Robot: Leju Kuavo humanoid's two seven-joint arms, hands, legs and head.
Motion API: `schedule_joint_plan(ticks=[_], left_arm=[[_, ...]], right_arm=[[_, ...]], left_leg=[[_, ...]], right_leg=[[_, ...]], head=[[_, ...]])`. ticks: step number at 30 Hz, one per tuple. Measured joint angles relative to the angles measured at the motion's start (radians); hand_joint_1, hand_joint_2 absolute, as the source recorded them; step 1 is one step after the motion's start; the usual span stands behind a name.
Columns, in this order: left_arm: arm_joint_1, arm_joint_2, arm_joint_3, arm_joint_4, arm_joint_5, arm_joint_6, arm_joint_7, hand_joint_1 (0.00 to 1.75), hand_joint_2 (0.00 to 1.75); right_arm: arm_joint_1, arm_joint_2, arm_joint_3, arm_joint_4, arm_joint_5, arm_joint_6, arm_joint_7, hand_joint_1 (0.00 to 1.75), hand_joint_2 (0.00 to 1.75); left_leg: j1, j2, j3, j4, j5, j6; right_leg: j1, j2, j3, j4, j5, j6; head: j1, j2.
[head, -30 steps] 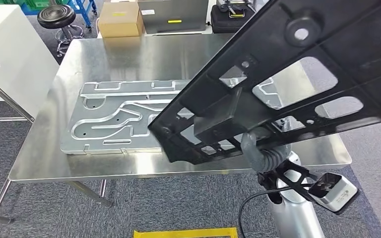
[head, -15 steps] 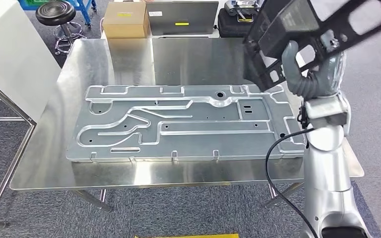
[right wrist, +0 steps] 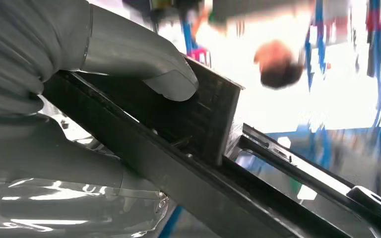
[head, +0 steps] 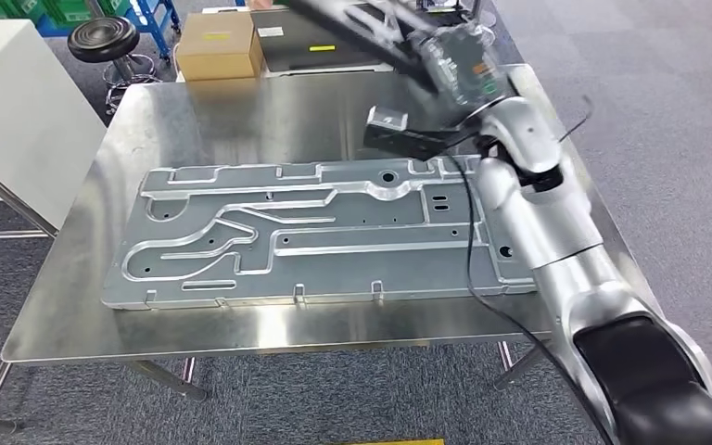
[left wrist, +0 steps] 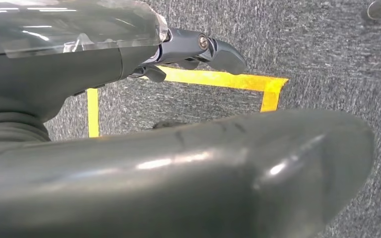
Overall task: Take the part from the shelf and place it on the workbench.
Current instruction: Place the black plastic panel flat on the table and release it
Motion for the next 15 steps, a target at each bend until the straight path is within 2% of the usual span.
schedule_joint_plan(ticks=[1,2,3,5,6,8,10,12,14,15], left_arm=[[0.000,0.000,-0.002,0.000,0.000,-0.001,0.000,0.00,0.00],[-0.001,0.000,-0.005,0.000,0.000,-0.001,0.001,0.00,0.00],[-0.001,0.000,-0.008,0.000,0.000,-0.002,0.002,0.00,0.00],[-0.003,0.002,-0.014,0.000,0.000,-0.004,0.004,0.00,0.00],[-0.003,0.004,-0.017,0.000,0.000,-0.005,0.005,0.00,0.00],[-0.003,0.005,-0.020,0.000,0.000,-0.006,0.007,0.00,0.00],[-0.002,0.005,-0.022,0.000,0.000,-0.008,0.009,0.00,0.00],[-0.002,0.006,-0.026,0.000,0.000,-0.010,0.009,0.00,0.00],[-0.003,0.006,-0.029,0.000,0.000,-0.014,0.009,0.00,0.00],[-0.003,0.006,-0.032,0.000,0.000,-0.017,0.008,0.00,0.00]], right_arm=[[-0.006,0.020,0.030,0.050,0.016,0.004,0.004,1.75,1.75],[-0.012,0.041,0.056,0.100,0.027,0.006,0.007,1.75,1.75],[-0.019,0.064,0.081,0.152,0.036,0.006,0.012,1.75,1.75],[-0.035,0.108,0.122,0.254,0.048,0.007,0.026,1.75,1.75],[-0.040,0.127,0.137,0.300,0.053,0.008,0.034,1.75,1.75],[-0.045,0.158,0.158,0.377,0.059,0.009,0.046,1.75,1.75],[-0.048,0.181,0.170,0.440,0.061,0.016,0.055,1.75,1.75],[-0.058,0.199,0.178,0.494,0.062,0.031,0.064,1.75,1.75],[-0.067,0.212,0.185,0.544,0.066,0.052,0.074,1.75,1.75],[-0.068,0.217,0.188,0.567,0.070,0.061,0.079,1.75,1.75]], left_leg=[[0.000,0.000,-0.003,0.002,0.012,0.002],[0.000,0.000,0.014,-0.039,0.041,0.005],[-0.001,0.000,0.045,-0.108,0.080,0.010],[-0.005,-0.001,0.105,-0.234,0.127,0.020],[-0.007,-0.001,0.120,-0.266,0.134,0.024],[-0.009,-0.002,0.123,-0.280,0.133,0.029],[-0.003,-0.002,0.127,-0.288,0.136,0.037],[0.002,-0.001,0.130,-0.295,0.138,0.044],[0.002,0.000,0.131,-0.295,0.137,0.048],[0.002,-0.001,0.131,-0.294,0.137,0.049]], right_leg=[[0.003,0.000,0.001,0.000,-0.001,-0.001],[0.005,0.001,0.003,0.000,-0.002,-0.002],[0.007,0.001,0.005,0.001,-0.004,-0.003],[0.013,0.000,0.005,0.002,-0.007,0.000],[0.014,0.000,0.004,0.002,-0.007,0.002],[0.016,-0.002,0.003,0.000,-0.007,0.010],[0.015,-0.003,-0.001,0.011,-0.019,0.021],[0.012,-0.003,-0.036,0.087,-0.064,0.032],[0.008,-0.004,-0.101,0.216,-0.117,0.039],[0.005,-0.004,-0.126,0.262,-0.127,0.042]], head=[[0.000,0.000],[0.000,0.000],[0.000,0.000],[0.000,0.000],[0.000,0.000],[0.000,0.000],[0.000,0.000],[0.000,0.000],[0.000,0.000],[0.000,0.000]])
